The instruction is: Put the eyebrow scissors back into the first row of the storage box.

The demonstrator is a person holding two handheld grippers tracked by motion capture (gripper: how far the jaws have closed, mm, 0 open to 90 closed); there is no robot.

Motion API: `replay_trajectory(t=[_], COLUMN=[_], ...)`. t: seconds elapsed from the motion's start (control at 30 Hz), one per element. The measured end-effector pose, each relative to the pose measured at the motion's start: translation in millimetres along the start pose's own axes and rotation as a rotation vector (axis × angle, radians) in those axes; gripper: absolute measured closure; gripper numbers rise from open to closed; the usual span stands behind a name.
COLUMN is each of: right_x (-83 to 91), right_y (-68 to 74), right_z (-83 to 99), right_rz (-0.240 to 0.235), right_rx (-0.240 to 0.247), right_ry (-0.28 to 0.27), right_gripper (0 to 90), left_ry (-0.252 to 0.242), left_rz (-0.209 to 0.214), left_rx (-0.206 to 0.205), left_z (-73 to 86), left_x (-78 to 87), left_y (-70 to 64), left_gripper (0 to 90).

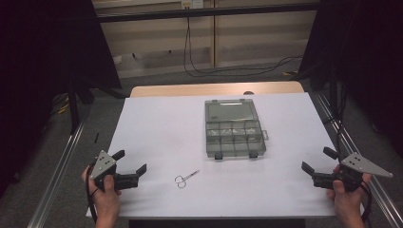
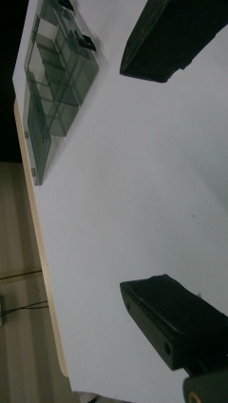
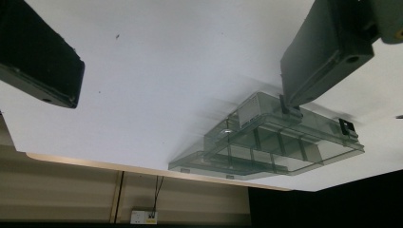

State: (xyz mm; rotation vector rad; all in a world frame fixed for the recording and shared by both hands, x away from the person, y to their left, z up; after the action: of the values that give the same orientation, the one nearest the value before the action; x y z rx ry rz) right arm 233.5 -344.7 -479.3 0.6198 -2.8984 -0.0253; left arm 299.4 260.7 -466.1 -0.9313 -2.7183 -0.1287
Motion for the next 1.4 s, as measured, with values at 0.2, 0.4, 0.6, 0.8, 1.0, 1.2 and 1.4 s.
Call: replay_trajectory(t=[0.2,0.4,0.6,0.8,1.0,1.2,1.4], right_x=[-0.7,0.6,0.0,0.8,0.9,0.8,0.9], right_y=[0.1,-0.6,1.4,-0.3,-0.2,-0.6,-1.7], right_z=[0.8,0.6,1.1,1.0,1.1,1.3,1.5], right_rz=[0.000,-0.002,-0.005,-0.004,-0.004,-0.002,0.004], right_rx=[-0.005,-0.005,0.001,-0.008,-0.014,-0.022,-0.025], right_ry=[0.012,0.003,0.011,0.004,0.008,0.011,0.010], right_gripper=[0.4,0.6,0.8,1.2,1.3,1.6,1.8], left_ry=[0.029,0.076,0.126,0.177,0.250,0.339,0.443], left_rz=[0.039,0.099,0.158,0.205,0.234,0.253,0.315], left_rx=[-0.009,-0.036,-0.081,-0.104,-0.120,-0.133,-0.136], left_z=[-10.1,-21.9,-26.0,-24.5,-23.9,-22.5,-13.8], left_x=[-12.8,-36.8,-54.4,-66.3,-77.1,-86.9,-97.9], left_y=[-12.4,-30.4,-45.7,-57.5,-68.0,-75.5,-85.6], left_gripper=[1.0,1.9,1.8,1.4,0.7,2.7,3.1])
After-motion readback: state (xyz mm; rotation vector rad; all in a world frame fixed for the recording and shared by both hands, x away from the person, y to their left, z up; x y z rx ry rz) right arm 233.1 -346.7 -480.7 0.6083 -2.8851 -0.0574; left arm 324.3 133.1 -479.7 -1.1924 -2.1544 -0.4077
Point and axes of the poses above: each handheld gripper's, and its own axes: x roughly backward along the jaws, z roughly out of its underside, y roughly to its left, the point moved 4 cm from there along -x, roughly forward along the jaws, and after that the axes turned 6 degrees about -y, right-handed, at the moved point
